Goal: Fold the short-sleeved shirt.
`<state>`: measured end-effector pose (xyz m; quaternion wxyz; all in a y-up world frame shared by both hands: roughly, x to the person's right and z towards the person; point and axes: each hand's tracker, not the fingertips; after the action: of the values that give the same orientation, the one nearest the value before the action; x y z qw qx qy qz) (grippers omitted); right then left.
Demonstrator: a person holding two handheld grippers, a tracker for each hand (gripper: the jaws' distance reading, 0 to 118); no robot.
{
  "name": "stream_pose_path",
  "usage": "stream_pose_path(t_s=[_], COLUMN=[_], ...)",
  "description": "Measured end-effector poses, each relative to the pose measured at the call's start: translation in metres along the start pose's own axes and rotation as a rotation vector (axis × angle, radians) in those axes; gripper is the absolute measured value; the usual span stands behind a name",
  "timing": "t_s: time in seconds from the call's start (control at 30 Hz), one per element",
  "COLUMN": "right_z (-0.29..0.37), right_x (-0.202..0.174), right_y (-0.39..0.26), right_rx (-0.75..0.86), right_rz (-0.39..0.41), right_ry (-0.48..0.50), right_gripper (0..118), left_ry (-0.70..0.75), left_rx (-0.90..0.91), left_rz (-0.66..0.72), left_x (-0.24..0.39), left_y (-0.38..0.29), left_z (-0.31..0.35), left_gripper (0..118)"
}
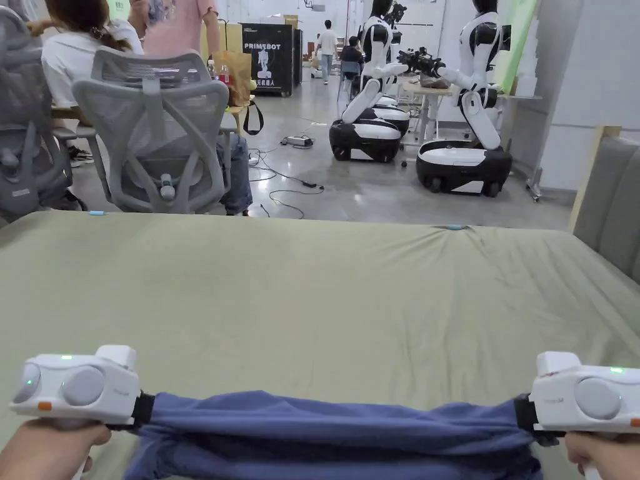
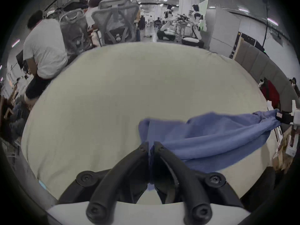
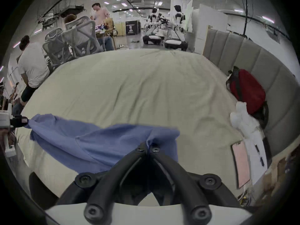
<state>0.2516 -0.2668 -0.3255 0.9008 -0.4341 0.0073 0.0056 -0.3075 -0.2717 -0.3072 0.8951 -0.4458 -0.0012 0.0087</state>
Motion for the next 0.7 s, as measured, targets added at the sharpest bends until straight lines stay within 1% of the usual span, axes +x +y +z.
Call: stream_pose_path(t_s=[0.07, 0.1, 0.13, 0.17, 0.2, 0.23, 0.27, 0.3, 0.33, 0.37, 0.4, 0.43, 0.47, 0.5, 0.53, 0.57, 0.6, 0.63, 0.67, 0.7], right_z=[-0.010, -0.013, -0.014, -0.011, -0.005, 0.003, 0.012, 0.023, 0.031, 0.039, 0.046, 0.052, 0.055, 0.057, 0.057, 0.057, 0.055, 0.052, 0.050, 0.049], right_x=[-0.004, -0.005, -0.006, -0.005, -0.006, -0.009, -0.013, -0.020, -0.031, -0.044, -0.057, -0.070, -0.082, -0.096, -0.103, -0.112, -0.118, -0.122, -0.122, -0.119], right_y=[-0.015, -0.021, -0.023, -0.022, -0.017, -0.010, -0.002, 0.006, 0.014, 0.022, 0.028, 0.033, 0.037, 0.040, 0.040, 0.041, 0.040, 0.040, 0.037, 0.033], right_rx=[-0.024, -0.034, -0.031, -0.009, 0.032, 0.059, 0.091, 0.130, 0.165, 0.209, 0.246, 0.252, 0.252, 0.253, 0.252, 0.238, 0.223, 0.211, 0.205, 0.204], right_rz=[-0.003, -0.009, -0.014, -0.024, -0.060, -0.099, -0.117, -0.115, -0.098, -0.075, -0.051, -0.021, 0.006, 0.045, 0.071, 0.110, 0.136, 0.140, 0.113, 0.092], right_ry=[0.002, 0.000, -0.003, -0.004, -0.020, -0.018, -0.003, 0.035, 0.051, 0.057, 0.068, 0.085, 0.102, 0.106, 0.098, 0.086, 0.073, 0.066, 0.079, 0.109], right_gripper=[1, 1, 2, 3, 5, 11, 38, 69, 93, 111, 111, 109, 107, 105, 97, 73, 39, 4, 0, 0], left_ry=[0.002, -0.014, -0.028, -0.024, -0.013, -0.011, -0.011, -0.013, 0.000, 0.006, 0.006, 0.012, 0.010, 0.003, -0.004, -0.023, -0.028, -0.020, -0.056, -0.068], left_rx=[-0.034, -0.027, -0.002, 0.026, 0.085, 0.140, 0.169, 0.206, 0.252, 0.286, 0.316, 0.355, 0.377, 0.361, 0.346, 0.312, 0.278, 0.271, 0.255, 0.252], left_rz=[0.022, 0.051, 0.085, 0.086, 0.066, 0.039, 0.030, 0.027, 0.012, -0.011, -0.035, -0.049, -0.059, -0.060, -0.065, -0.081, -0.097, -0.111, -0.131, -0.126], left_x=[-0.007, -0.008, -0.008, -0.007, -0.002, 0.004, 0.009, 0.018, 0.031, 0.044, 0.059, 0.074, 0.085, 0.096, 0.102, 0.110, 0.116, 0.115, 0.115, 0.111], left_y=[-0.019, -0.023, -0.025, -0.024, -0.020, -0.014, -0.008, 0.001, 0.010, 0.020, 0.028, 0.035, 0.041, 0.049, 0.053, 0.058, 0.060, 0.061, 0.061, 0.060], left_z=[-0.007, -0.008, -0.006, -0.003, 0.004, 0.013, 0.020, 0.028, 0.036, 0.044, 0.050, 0.056, 0.061, 0.059, 0.058, 0.055, 0.052, 0.045, 0.042, 0.041], left_gripper=[3, 6, 18, 18, 24, 41, 77, 93, 97, 92, 89, 87, 80, 69, 48, 13, 0, 0, 0, 0])
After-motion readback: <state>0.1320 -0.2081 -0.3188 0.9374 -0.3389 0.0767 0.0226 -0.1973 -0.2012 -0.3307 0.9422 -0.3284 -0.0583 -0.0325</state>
